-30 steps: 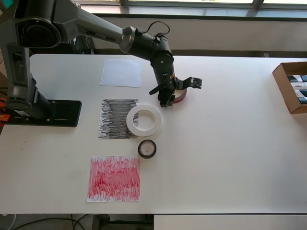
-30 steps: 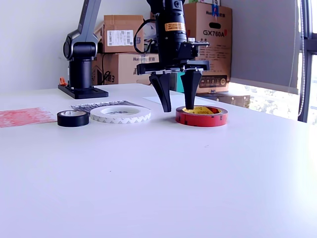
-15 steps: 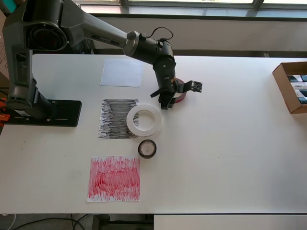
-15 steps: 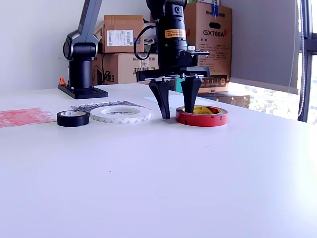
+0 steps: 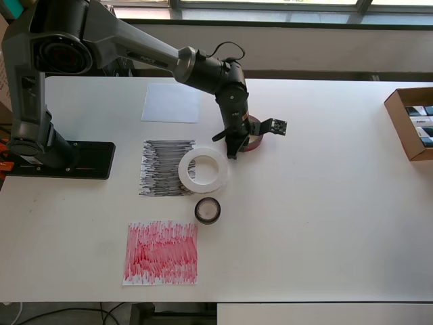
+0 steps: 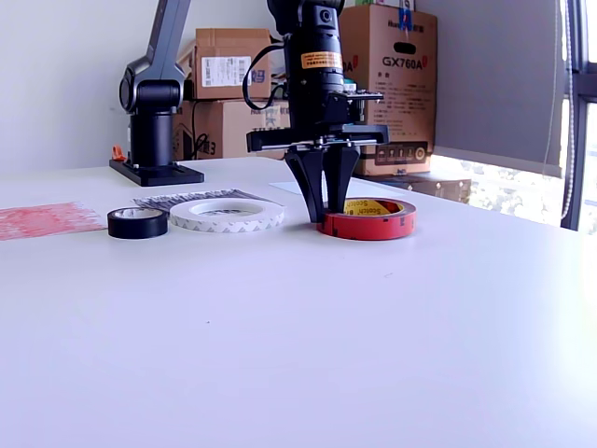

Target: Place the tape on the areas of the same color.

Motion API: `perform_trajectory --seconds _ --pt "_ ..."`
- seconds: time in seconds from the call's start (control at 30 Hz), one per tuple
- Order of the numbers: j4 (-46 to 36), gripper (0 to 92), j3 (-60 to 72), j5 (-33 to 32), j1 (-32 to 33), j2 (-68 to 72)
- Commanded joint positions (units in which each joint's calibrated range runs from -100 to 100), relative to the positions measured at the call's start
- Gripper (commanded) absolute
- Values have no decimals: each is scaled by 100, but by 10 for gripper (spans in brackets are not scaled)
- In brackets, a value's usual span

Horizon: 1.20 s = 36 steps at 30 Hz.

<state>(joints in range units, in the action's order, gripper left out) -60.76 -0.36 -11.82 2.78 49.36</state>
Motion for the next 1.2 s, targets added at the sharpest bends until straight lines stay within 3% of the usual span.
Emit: perform_trajectory --seconds 0.0,0.37,0.57,0.9,1.17 --pt "-38 1 4 27 -103 -109" --pt "-123 1 -150 412 -300 -1204" --pt "-114 1 -1195 993 -568 -2121" --pt "-114 1 -3621 2311 -1649 -4759" --pt "-72 1 -4139 3023 -2628 -5292"
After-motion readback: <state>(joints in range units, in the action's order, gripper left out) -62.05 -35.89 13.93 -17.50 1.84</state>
